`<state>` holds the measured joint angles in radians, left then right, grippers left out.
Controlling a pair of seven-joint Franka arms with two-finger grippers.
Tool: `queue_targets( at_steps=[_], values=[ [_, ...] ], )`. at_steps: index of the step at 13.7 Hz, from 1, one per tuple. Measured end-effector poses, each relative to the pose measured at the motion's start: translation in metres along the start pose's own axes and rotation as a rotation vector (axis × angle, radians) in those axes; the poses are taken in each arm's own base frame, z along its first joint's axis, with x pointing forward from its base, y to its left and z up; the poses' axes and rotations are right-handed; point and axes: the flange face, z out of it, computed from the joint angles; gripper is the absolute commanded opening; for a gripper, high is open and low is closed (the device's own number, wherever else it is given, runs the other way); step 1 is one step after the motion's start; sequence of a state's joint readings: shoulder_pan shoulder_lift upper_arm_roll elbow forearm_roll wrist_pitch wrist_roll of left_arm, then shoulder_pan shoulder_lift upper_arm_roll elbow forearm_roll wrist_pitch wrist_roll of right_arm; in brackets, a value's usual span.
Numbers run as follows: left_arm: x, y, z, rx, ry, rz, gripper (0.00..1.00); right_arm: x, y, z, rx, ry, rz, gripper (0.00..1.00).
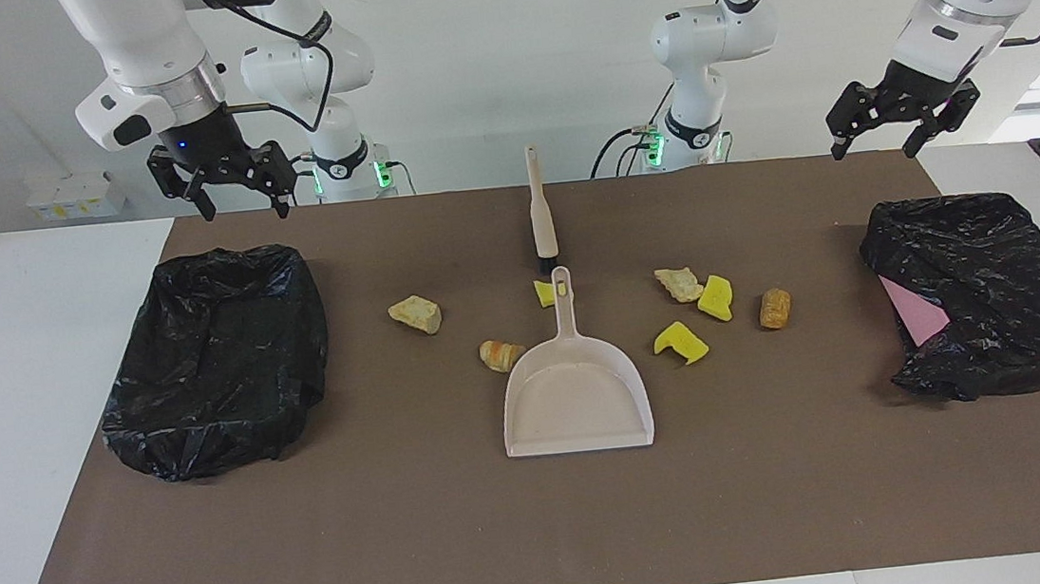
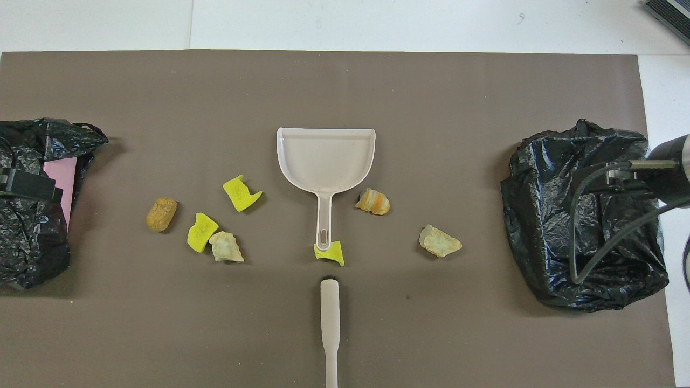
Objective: Sweep and dump trash in bin
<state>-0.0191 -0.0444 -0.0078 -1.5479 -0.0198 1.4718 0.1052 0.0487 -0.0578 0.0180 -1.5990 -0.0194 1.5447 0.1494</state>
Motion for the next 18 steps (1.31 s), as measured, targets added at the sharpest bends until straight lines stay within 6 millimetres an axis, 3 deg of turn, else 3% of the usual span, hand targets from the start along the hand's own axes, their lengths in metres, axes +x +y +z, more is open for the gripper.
queue_targets(
  at_steps=[12,14,18],
  values=[
    [-0.003,0.002,-0.002,0.000,0.001,0.054,1.00,0.000,0.000,0.000,0.000,0.000,0.000,1.00],
    [-0.002,0.016,0.006,-0.002,-0.015,0.081,1.00,0.000,0.000,0.000,0.000,0.000,0.000,1.00],
    [0.000,0.072,0.046,-0.012,-0.070,0.179,1.00,0.000,0.000,0.000,0.000,-0.001,0.001,1.00]
  ],
)
